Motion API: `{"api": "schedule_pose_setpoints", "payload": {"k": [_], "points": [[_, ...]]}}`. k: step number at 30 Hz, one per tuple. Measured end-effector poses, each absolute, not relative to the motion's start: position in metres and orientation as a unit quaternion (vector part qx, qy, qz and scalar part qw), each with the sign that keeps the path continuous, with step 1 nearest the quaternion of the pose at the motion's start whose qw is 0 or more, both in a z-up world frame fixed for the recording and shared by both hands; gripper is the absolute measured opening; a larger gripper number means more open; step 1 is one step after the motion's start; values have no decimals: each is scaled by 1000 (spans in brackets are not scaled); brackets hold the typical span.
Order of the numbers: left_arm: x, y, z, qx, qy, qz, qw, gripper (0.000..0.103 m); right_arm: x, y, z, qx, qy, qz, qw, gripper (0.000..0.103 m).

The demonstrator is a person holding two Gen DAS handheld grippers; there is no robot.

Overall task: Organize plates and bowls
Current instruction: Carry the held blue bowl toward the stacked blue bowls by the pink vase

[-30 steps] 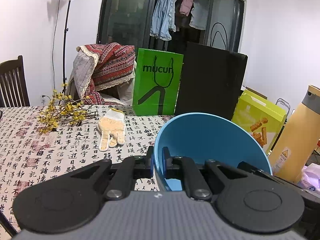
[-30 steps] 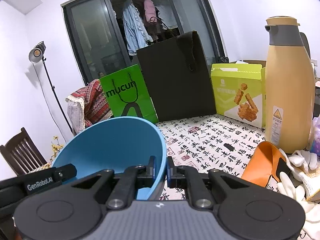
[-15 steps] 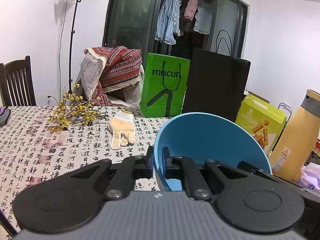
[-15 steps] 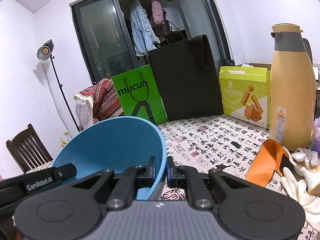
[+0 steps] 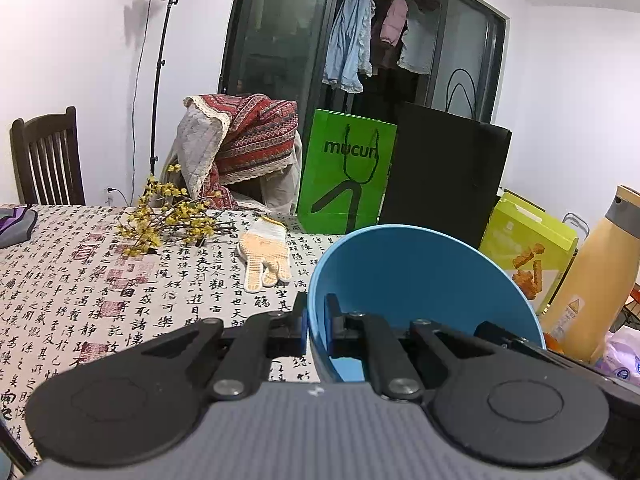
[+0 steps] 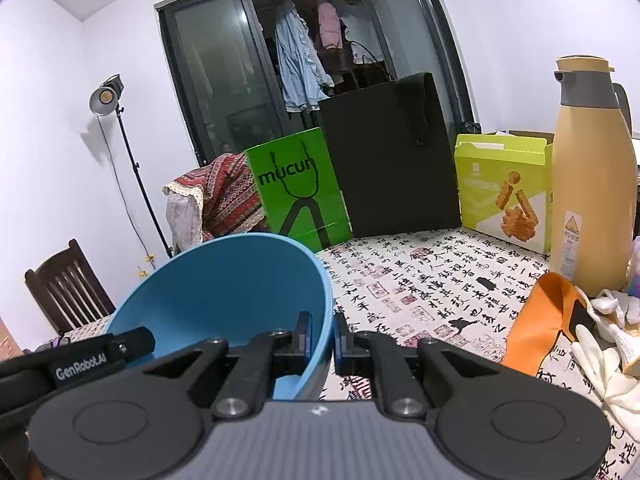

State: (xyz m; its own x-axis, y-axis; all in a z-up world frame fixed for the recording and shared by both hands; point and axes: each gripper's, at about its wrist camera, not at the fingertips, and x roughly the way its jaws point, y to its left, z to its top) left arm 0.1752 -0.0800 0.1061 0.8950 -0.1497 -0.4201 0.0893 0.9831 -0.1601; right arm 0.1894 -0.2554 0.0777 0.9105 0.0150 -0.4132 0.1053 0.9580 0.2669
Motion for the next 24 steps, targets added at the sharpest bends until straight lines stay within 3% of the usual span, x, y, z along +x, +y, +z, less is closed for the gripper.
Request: {"api": "schedule_pose_setpoints", "payload": {"k": [24], "points": [[162, -35, 100, -85, 218, -31, 972, 8, 185, -214, 72, 129, 215, 13, 968, 10]]}}
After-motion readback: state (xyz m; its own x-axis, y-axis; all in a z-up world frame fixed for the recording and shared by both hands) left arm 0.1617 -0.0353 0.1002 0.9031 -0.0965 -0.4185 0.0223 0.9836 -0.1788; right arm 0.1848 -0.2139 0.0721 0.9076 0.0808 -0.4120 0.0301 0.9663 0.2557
